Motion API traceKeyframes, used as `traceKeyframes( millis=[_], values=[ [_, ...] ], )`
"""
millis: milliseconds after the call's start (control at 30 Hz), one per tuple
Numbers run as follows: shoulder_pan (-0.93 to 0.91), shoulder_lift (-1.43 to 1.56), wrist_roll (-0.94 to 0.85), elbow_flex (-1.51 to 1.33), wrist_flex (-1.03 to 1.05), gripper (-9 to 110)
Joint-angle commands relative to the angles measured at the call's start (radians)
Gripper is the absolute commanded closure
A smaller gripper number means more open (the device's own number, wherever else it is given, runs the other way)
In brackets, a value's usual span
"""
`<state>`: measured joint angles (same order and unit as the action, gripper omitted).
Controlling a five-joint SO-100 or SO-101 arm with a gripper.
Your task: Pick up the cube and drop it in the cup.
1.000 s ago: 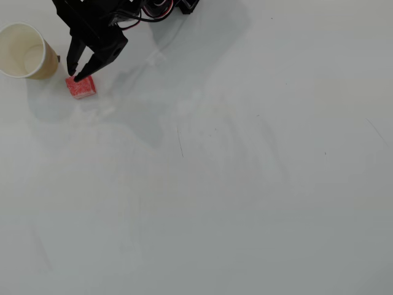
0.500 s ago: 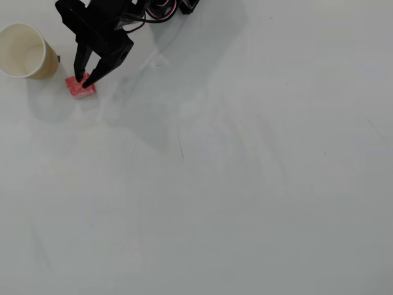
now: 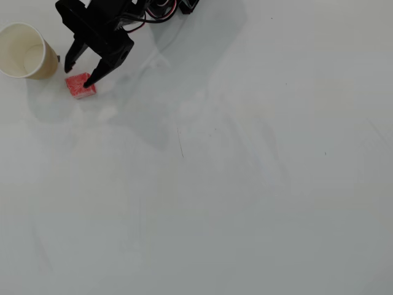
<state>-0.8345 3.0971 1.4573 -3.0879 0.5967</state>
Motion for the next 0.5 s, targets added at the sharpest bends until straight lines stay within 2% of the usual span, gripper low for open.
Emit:
traceKeyframes(
  millis=[0, 467],
  values=[
    [-0.002, 0.041, -0.015, -0.035, 0.023, 80],
    [0.002, 0.041, -0.015, -0.035, 0.126, 79]
  ],
)
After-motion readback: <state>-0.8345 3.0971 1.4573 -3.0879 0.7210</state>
